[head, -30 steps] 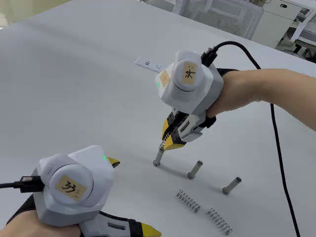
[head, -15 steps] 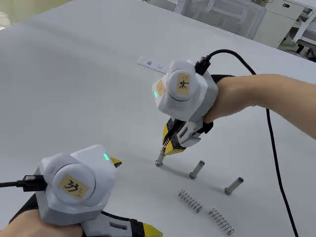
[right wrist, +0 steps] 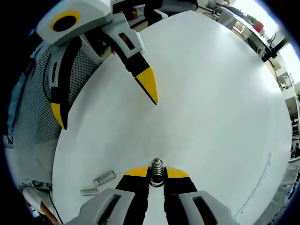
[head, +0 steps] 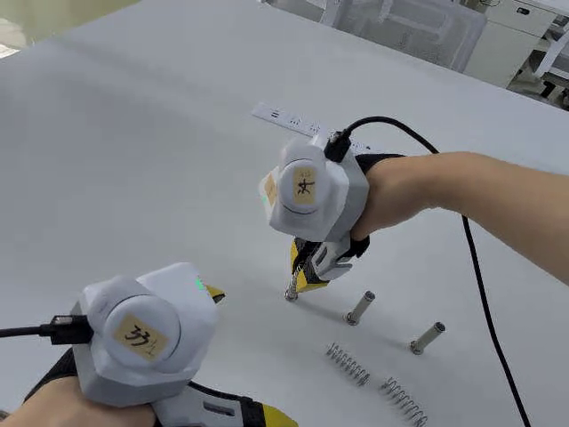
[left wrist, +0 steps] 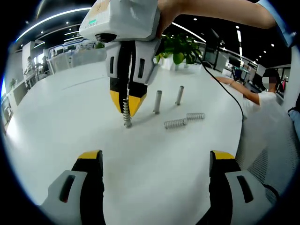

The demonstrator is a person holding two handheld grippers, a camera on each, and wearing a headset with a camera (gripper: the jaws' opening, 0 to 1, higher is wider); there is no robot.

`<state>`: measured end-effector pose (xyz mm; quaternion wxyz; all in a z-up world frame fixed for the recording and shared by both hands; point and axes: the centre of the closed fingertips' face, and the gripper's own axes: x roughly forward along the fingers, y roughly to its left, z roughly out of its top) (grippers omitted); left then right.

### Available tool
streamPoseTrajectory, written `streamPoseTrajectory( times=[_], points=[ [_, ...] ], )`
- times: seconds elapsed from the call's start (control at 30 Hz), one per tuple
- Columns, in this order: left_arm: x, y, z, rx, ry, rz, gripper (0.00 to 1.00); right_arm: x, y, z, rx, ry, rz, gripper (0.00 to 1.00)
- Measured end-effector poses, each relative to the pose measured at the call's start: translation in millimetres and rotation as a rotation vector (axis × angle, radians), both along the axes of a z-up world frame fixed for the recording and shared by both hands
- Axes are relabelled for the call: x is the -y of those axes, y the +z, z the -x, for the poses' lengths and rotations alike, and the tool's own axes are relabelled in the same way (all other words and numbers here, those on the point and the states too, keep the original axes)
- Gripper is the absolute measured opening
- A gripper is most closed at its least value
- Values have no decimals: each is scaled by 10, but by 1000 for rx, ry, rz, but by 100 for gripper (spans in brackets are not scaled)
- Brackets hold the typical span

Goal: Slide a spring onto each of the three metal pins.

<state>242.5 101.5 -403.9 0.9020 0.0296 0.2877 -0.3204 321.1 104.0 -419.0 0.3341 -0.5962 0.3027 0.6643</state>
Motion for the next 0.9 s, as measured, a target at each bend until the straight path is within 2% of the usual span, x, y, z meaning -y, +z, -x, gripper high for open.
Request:
streamPoseTrajectory(
  times=[0.33,0.63,0.73,0.9],
  points=[
    [-10,3,9,4,1,-1,93,19,-121,1,22,7,29,8],
    [-2,0,13,5,-4,-5,92,19,-137,-8,28,-3,17,8],
    [-5,7,10,8,-2,-3,92,-14,-128,-6,8,-47,-16,17],
    [8,-4,22,4,-9,-5,92,30,-147,-27,6,-60,-29,35]
  ],
)
